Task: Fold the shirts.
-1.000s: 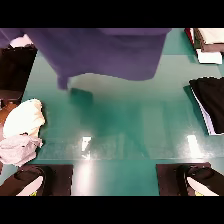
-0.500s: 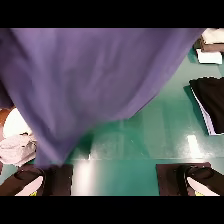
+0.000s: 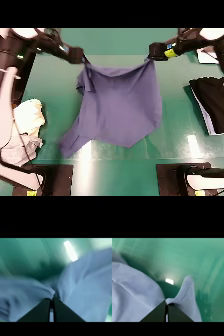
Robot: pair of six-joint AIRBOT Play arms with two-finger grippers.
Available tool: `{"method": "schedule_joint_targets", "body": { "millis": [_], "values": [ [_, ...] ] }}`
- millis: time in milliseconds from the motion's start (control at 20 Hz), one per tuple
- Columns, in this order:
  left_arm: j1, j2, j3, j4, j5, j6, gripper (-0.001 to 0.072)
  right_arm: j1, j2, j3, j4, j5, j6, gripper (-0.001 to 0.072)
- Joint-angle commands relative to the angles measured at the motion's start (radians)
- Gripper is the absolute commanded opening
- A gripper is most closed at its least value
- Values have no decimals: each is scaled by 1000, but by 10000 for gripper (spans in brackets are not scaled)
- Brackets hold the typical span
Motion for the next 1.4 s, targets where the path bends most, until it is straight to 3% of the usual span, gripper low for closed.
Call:
{"method": "schedule_joint_targets", "body": {
  "millis": [0,50,100,150,350,550,750,1000,1150,1350],
  "values": [
    [2,-111,-2,-9,-30,6,452,-66,-105,1,5,-24,2,18],
    [2,-110,16,33,-36,6,645,-85,-112,1,8,-21,2,55],
    [2,-110,42,82,-55,3,641,-105,-113,1,13,-15,2,289],
    [5,-110,76,127,-79,-13,641,-122,-106,1,22,-2,2,451],
    [68,-79,134,150,-202,-47,640,-184,-26,-2,39,155,-77,450],
    [125,6,-35,151,-295,-47,640,-195,125,-169,40,241,-132,449],
    [125,171,-433,206,-237,-6,640,-175,280,-424,40,243,-143,449],
    [125,375,-906,247,-116,108,641,-175,430,-635,43,239,-142,449],
    [125,402,-1055,264,-24,111,641,-176,509,-719,66,233,-142,449],
    [125,402,-1130,231,0,112,641,-199,583,-783,130,209,-142,449]
  ]
}}
